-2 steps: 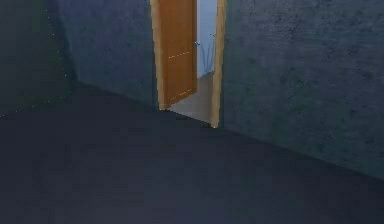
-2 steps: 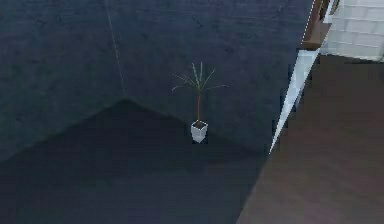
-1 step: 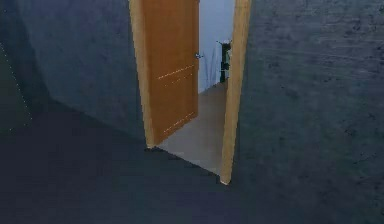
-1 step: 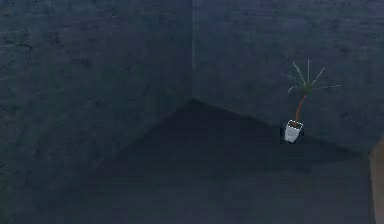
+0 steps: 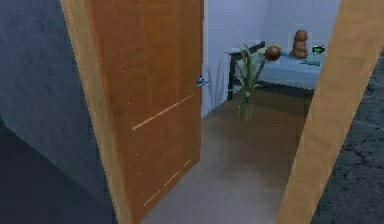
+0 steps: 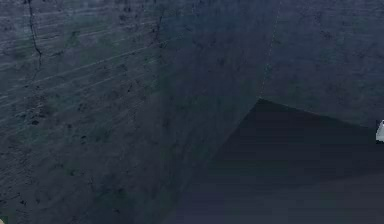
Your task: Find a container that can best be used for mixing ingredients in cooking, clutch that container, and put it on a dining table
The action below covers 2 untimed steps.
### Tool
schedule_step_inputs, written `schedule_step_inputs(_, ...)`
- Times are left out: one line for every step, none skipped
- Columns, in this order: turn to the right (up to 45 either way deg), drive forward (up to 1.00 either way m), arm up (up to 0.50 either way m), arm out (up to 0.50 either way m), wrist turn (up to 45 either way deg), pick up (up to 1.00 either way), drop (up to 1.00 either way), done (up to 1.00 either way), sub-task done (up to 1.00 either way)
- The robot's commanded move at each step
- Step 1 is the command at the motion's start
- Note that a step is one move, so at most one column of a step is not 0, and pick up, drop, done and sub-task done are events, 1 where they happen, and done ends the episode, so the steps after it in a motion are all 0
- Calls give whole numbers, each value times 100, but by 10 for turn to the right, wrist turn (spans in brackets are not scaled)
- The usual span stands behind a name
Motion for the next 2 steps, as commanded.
schedule_step_inputs(60, 0, 0, 0, 0, 0, 0, 0, 0)
schedule_step_inputs(0, 45, 0, 0, 0, 0, 0, 0, 0)
